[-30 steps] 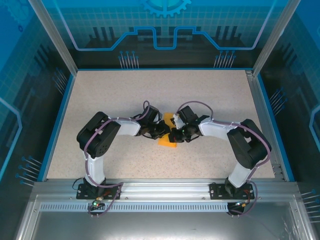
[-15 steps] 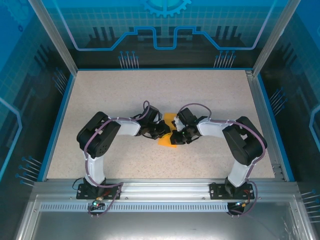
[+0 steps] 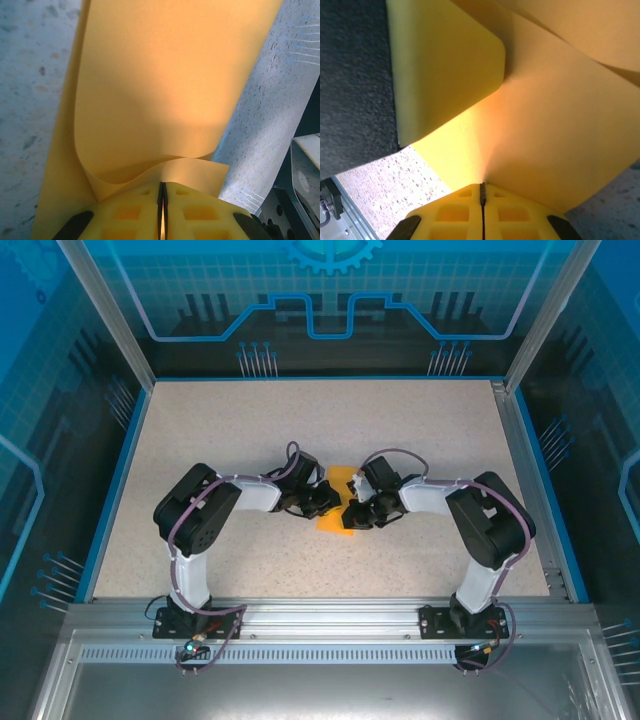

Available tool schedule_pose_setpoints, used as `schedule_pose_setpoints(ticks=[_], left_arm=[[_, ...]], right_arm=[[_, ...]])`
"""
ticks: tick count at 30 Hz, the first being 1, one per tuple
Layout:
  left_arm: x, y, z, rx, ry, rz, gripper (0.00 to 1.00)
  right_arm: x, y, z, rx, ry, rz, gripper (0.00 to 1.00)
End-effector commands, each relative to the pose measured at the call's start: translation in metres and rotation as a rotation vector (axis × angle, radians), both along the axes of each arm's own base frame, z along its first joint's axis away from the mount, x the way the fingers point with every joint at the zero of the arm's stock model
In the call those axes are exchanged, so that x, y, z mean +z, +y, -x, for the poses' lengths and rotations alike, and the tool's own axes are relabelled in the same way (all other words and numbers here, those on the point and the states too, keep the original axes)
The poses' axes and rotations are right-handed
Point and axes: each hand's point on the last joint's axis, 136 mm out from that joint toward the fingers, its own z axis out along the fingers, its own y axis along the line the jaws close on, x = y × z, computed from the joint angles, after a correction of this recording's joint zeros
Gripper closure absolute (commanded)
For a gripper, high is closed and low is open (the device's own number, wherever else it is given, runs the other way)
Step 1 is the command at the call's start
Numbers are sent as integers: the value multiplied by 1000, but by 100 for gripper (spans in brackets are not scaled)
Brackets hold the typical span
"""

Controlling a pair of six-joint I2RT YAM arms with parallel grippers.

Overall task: Fold a paper plane with a square sheet of paper (pick it up from the middle)
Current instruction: Fold the triangle a second time at the center of the table.

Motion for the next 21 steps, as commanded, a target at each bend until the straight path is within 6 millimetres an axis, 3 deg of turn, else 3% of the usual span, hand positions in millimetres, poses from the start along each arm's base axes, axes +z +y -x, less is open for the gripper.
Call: schedule_pose_setpoints(ticks=[1,7,13,21], left_arm=[[-23,12,13,0,52,-63,88],[-24,12,13,4,55,-62,88],[-24,12,14,0,56,-65,88],[-24,12,14,-2,55,-66,88]], right_arm=[[3,-11,12,4,35,12,93],[-3,-19,21,16,47,39,92],[-23,-35,27,-18,83,115,93],[4,-25,22,-8,38,12,93]])
